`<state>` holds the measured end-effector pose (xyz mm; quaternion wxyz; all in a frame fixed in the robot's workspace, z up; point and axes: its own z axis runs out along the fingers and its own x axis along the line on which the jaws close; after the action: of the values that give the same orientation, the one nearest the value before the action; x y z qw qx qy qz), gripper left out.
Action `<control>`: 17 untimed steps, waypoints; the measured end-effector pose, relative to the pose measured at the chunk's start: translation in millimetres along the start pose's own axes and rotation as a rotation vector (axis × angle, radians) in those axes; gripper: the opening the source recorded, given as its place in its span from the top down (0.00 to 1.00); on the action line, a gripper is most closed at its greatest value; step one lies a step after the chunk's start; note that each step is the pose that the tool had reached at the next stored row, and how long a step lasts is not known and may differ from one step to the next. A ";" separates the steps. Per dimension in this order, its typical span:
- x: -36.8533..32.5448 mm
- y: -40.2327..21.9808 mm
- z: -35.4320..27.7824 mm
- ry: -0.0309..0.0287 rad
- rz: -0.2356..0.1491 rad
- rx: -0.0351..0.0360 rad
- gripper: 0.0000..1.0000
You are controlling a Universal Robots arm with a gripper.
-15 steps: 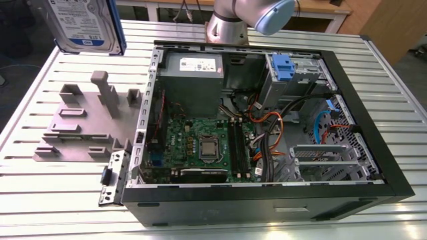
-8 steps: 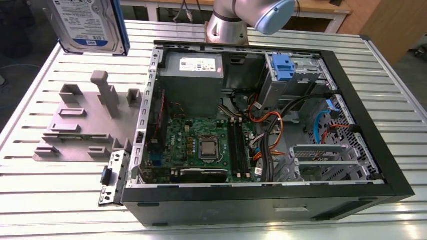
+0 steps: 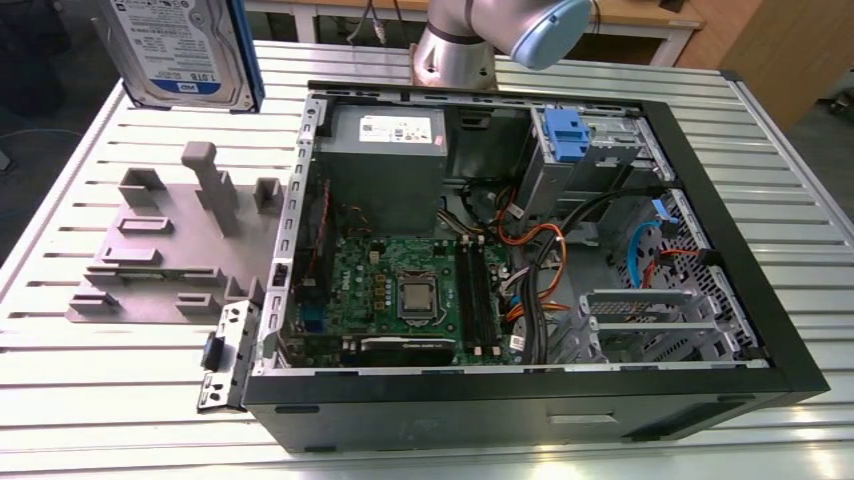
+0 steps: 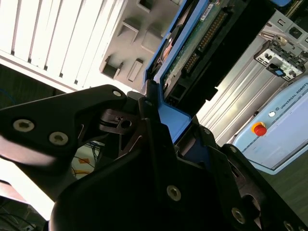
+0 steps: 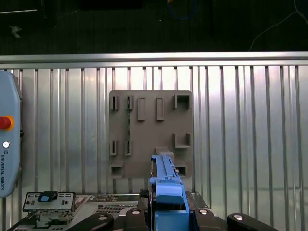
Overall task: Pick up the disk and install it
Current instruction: 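Pick up the disk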
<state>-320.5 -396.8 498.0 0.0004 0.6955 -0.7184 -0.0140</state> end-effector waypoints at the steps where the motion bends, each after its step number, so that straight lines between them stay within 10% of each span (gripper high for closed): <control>1: 0.0 0.0 0.0 0.0000 0.000 0.0000 0.64; 17: -0.3 -12.2 -0.2 0.0000 0.000 0.0000 0.64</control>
<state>-308.3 -396.9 498.0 0.0003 0.6955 -0.7184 -0.0140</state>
